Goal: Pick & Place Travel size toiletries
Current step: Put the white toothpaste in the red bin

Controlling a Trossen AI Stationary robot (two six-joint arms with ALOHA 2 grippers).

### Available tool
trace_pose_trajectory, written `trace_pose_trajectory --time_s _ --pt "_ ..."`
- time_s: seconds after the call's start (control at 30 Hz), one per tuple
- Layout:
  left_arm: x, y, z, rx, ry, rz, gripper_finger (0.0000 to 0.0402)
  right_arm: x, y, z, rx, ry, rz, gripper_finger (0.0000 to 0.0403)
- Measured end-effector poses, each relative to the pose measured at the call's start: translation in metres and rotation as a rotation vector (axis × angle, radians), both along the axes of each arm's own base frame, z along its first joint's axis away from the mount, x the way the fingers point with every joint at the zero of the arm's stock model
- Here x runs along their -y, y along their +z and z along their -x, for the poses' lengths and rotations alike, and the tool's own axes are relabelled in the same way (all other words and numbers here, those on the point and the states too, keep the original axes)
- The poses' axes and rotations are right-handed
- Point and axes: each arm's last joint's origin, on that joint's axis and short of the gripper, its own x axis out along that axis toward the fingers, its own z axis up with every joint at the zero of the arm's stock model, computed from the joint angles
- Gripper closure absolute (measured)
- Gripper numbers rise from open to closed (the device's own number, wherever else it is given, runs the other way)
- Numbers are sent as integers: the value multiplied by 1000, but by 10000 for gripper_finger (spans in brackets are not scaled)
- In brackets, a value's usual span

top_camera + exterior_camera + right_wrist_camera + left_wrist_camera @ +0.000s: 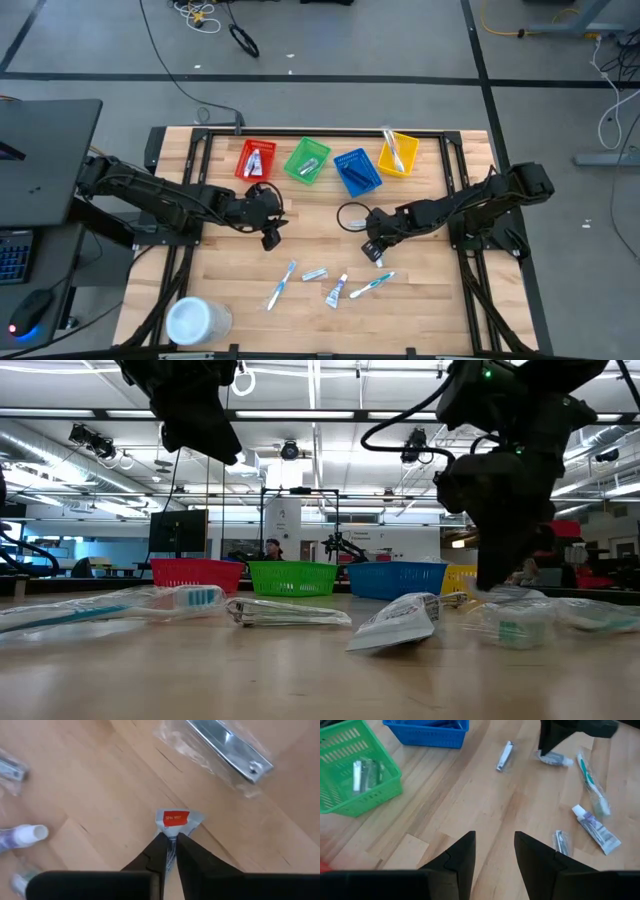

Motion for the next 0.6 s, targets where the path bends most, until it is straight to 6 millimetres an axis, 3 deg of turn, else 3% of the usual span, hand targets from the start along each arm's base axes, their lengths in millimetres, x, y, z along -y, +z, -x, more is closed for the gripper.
trace_pose_trajectory --time_s 0.3,0.6 --pt "0 0 0 2 11 -10 258 6 1 -4 32 17 22 397" --pt "0 0 0 2 12 -10 258 10 7 -12 130 53 38 401"
